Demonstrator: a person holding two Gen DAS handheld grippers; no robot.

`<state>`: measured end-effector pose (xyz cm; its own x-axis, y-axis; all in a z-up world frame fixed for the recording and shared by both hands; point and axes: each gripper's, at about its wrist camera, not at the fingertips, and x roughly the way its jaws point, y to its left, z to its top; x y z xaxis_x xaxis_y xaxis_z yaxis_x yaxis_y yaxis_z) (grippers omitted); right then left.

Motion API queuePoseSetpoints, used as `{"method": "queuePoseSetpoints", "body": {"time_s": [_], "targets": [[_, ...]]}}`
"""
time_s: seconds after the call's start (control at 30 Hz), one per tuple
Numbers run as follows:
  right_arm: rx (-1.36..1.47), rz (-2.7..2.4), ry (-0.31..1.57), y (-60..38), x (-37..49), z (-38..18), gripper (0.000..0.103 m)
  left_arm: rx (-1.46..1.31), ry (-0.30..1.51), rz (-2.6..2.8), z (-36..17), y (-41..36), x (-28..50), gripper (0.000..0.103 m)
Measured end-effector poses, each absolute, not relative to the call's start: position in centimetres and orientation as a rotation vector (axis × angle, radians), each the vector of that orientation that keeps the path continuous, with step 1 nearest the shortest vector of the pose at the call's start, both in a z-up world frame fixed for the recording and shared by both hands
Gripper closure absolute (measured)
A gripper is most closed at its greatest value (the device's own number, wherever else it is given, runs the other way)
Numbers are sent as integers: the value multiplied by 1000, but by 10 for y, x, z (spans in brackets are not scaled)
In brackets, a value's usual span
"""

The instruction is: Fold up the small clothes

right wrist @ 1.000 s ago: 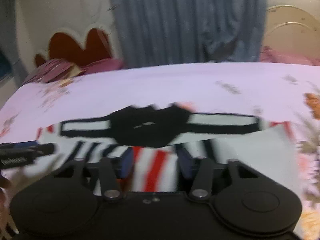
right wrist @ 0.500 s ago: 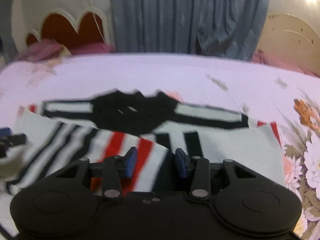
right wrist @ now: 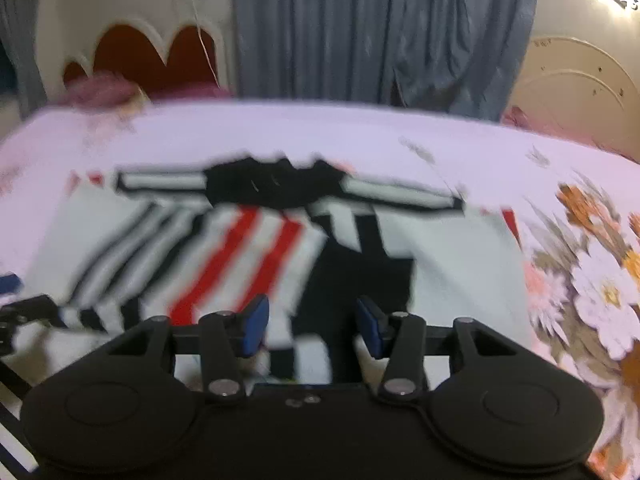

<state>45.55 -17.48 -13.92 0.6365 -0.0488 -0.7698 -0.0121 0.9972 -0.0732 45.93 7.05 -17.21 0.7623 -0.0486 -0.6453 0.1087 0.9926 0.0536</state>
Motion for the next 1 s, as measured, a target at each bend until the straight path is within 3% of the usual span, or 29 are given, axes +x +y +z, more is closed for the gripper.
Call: {"method": "queuePoseSetpoints", "body": {"time_s": [0.17, 0.27, 0.4, 0.43, 0.5, 0.53, 0.67, 0.77, 0.9, 1.0], "targets": [[12, -25, 801, -192, 453, -125, 63, -6, 655, -100, -152, 86, 471, 37], [21, -48, 770, -203, 469, -118, 75, 44, 618, -97, -140, 89, 513, 37], [39, -44, 754, -214, 510, -119, 75, 60, 646, -89, -141, 89, 585, 37], [34, -35, 756, -213, 520, -120, 75, 65, 674, -88, -151, 91, 604, 37], [-36, -44, 806, -209, 535, -133, 73, 22, 740, -128, -174, 97, 624, 24], [-69, -57, 836, -206, 537, -142, 72, 11, 729, -137, -175, 98, 626, 23], [-97, -58, 782, -199, 528, -131, 69, 35, 651, -117, -151, 87, 598, 23], [-66, 10, 741, -185, 522, -127, 57, 7, 616, -176, -147, 66, 573, 23], [-140, 31, 808, -159, 528, -153, 56, 82, 704, -183, -177, 47, 572, 22], [-181, -1, 808, -151, 522, -144, 57, 40, 697, -179, -161, 49, 557, 22]]}}
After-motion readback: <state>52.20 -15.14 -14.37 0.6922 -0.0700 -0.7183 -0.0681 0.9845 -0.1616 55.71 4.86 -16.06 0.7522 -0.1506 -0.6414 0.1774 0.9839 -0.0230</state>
